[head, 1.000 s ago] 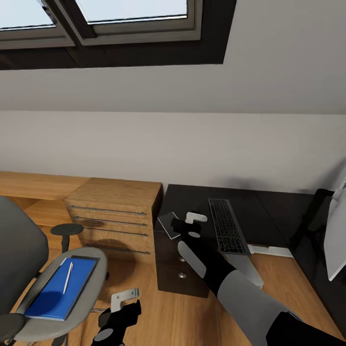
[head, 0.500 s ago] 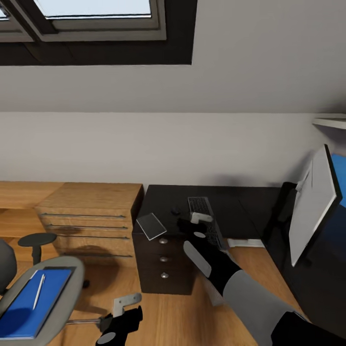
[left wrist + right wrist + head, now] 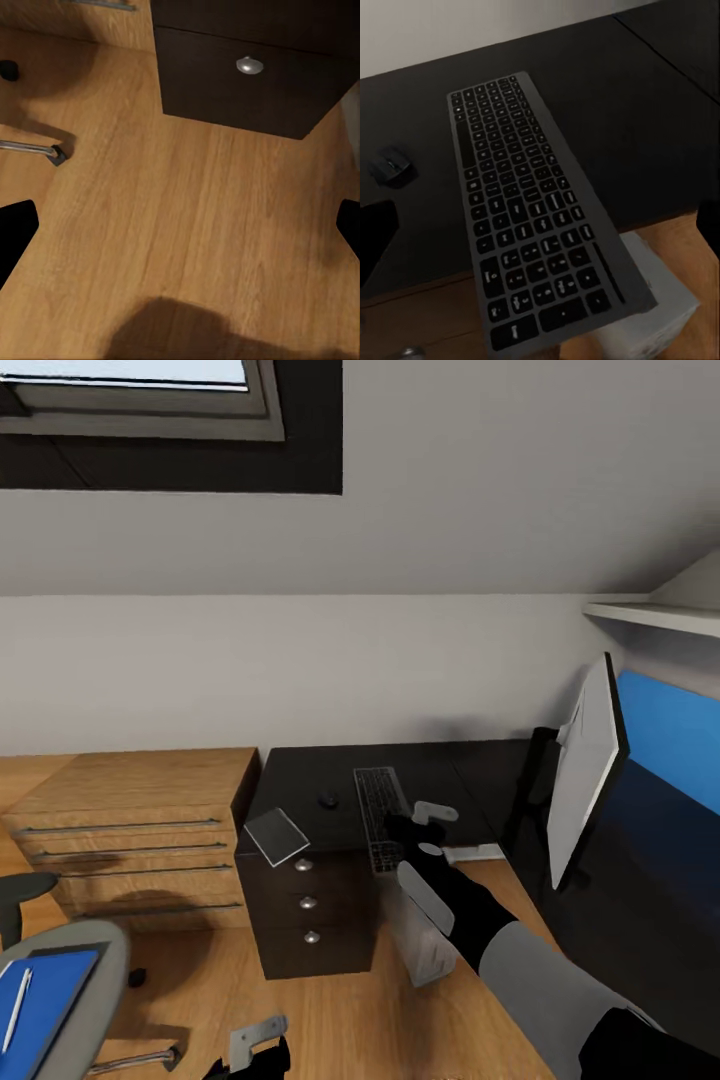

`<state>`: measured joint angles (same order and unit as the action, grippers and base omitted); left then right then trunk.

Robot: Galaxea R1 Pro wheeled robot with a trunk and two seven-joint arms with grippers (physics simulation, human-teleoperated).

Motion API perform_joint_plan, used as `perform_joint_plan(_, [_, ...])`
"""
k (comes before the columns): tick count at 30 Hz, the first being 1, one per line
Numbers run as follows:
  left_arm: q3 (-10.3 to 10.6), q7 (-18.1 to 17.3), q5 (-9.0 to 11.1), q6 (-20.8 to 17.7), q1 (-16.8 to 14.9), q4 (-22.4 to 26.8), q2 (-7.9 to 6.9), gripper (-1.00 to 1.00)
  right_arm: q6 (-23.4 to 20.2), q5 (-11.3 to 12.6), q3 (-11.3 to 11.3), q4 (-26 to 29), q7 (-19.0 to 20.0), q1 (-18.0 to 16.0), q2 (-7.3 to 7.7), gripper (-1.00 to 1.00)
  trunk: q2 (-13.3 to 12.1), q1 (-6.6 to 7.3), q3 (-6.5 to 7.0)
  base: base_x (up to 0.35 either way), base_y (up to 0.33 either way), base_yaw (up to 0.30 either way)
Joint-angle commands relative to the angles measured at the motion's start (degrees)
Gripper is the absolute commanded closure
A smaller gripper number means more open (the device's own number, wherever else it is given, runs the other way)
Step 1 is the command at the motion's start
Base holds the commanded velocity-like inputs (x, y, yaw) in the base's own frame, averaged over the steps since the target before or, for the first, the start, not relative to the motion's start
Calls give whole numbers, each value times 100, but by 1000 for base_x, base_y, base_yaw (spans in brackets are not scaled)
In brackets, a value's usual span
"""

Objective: In the bedroom, organize the workspace by keeping the computer under the desk, ensuring the monitor is on the desk, placing the keyboard on the desk next to the monitor, placing the mouse on the desk next to the keyboard, moving the folder from the swivel chair onto the desk next to the mouse, stacking the notebook on top of the folder with the pen on top of the notebook, and positioning the swivel chair next to the desk.

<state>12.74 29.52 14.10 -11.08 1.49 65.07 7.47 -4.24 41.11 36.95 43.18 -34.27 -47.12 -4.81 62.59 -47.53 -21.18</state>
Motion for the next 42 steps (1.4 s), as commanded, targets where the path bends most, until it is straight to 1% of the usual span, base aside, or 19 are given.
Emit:
perform_joint_plan(1, [10, 33, 32, 173, 1, -143, -14, -100, -18, 13, 22, 6, -40, -7, 9, -100, 5, -1, -6, 0, -1, -259])
perform_joint_plan(3, [13, 34, 30, 499, 1, -481, -45, -100, -2, 12, 22, 6, -39, -7, 20, -100, 5, -1, -6, 0, -1, -260])
perform_joint_plan(4, [15, 36, 28, 752, 1, -843, -91, -100, 9, 12, 22, 6, -38, -7, 28, -100, 5, -1, -6, 0, 0, -260])
perform_joint_plan(12, [-4, 30, 22, 1473, 1, -2214, -306, -100, 35, 11, 24, 0, -36, -7, 68, -100, 5, -1, -6, 0, 0, -260])
perform_joint_plan(13, [-5, 30, 24, 1581, 1, -2353, -333, -100, 37, 11, 23, -1, -36, -7, 73, -100, 5, -1, -6, 0, 0, -260])
perform_joint_plan(14, [-1, 29, 27, 1817, 1, -2591, -374, -100, 40, 11, 23, -3, -39, -7, 81, -100, 5, -1, -6, 0, 0, -261])
perform_joint_plan(15, [3, 29, 26, 1940, 1, -2685, -387, -100, 41, 11, 23, -7, -39, -7, 84, -100, 5, -1, -6, 0, 0, -261])
perform_joint_plan(16, [21, 28, 24, 2265, -1, -2877, -412, -100, 64, 11, 23, -17, -38, -7, 89, -100, 5, -1, -6, 0, 0, -261])
perform_joint_plan(18, [34, 26, 23, 2453, 0, -3005, -424, -100, 131, 11, 23, -23, -37, -7, 95, -100, 5, -1, -6, 0, 0, -261])
perform_joint_plan(21, [45, 27, 23, 2582, 1, -3169, -433, -100, 245, 11, 23, -32, -42, -7, 101, -100, 5, -1, -6, 32, -19, -261])
perform_joint_plan(26, [47, 27, 22, 2670, -1, -3292, -450, -100, 324, 13, 27, -37, -44, -7, 117, -100, 5, -1, -6, 189, -92, -261])
perform_joint_plan(31, [40, 34, 22, 2703, 0, -3321, -445, -100, 342, 11, 45, -38, -48, -7, 121, -100, 5, -1, -6, 167, -40, -261])
perform_joint_plan(42, [36, 39, 27, 2708, 0, -3325, -439, -100, 345, 11, 49, -38, -71, -7, 121, -100, 5, -1, -6, 11, -2, -261])
